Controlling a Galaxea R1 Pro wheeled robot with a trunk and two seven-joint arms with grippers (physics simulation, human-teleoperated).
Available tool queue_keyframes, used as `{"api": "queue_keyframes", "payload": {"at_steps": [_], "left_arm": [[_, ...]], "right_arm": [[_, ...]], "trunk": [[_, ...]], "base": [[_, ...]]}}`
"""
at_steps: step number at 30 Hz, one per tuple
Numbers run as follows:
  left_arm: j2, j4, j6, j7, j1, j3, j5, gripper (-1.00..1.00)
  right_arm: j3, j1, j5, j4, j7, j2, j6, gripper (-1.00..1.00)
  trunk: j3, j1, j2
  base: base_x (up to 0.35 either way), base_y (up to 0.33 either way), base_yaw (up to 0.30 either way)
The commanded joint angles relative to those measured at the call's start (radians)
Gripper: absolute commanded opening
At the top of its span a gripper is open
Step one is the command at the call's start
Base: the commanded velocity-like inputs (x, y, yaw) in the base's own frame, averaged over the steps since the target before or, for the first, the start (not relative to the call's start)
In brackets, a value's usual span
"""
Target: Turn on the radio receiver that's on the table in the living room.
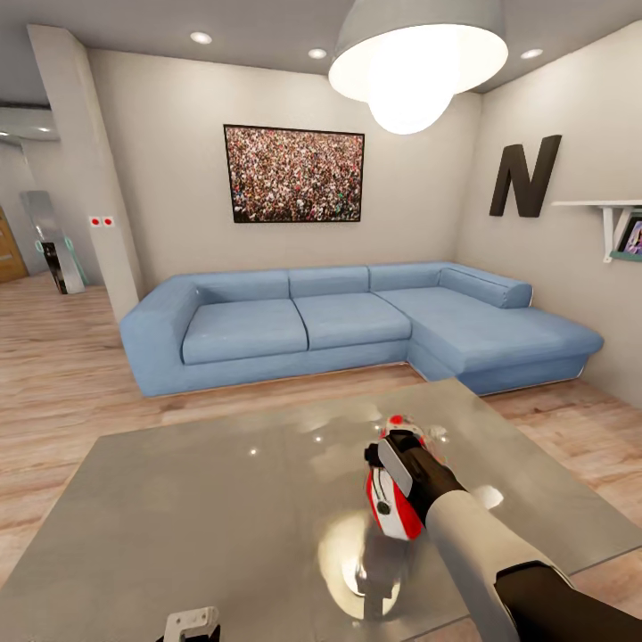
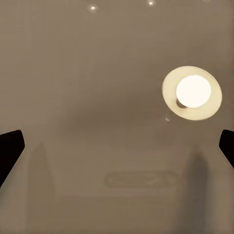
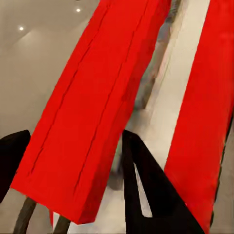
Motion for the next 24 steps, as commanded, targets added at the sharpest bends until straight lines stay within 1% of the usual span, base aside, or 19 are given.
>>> {"api": "queue_keyframes", "payload": {"at_steps": [1, 15, 17, 18, 24], "left_arm": [[0.0, 0.157, 0.0, 0.001, 0.0, 0.0, 0.002, 1.0], [0.0, 0.157, 0.0, 0.001, 0.0, 0.0, 0.002, 1.0], [0.002, 0.157, 0.0, 0.001, 0.0, 0.0, 0.001, 1.0], [0.011, 0.157, -0.001, 0.001, 0.0, 0.001, -0.007, 1.0], [0.011, 0.157, 0.0, 0.001, 0.0, 0.001, -0.007, 1.0]], "right_arm": [[0.0, 0.0, 0.005, 0.0, -0.001, 0.0, 0.001, -1.0], [0.0, 0.0, 0.005, 0.0, -0.001, 0.0, 0.002, -1.0], [0.001, 0.0, 0.005, 0.0, -0.001, 0.0, 0.002, -1.0], [0.002, 0.0, 0.005, 0.0, -0.002, 0.0, 0.003, -1.0], [0.001, 0.0, 0.005, 0.0, -0.001, 0.0, 0.003, -1.0]], "trunk": [[0.0, 0.0, 0.0], [0.0, 0.0, 0.0], [0.0, 0.0, 0.0], [0.0, 0.0, 0.0], [0.0, 0.0, 0.0]], "base": [[0.0, 0.0, 0.0], [0.0, 0.0, 0.0], [0.0, 0.0, 0.0], [0.0, 0.0, 0.0], [0.0, 0.0, 0.0]]}}
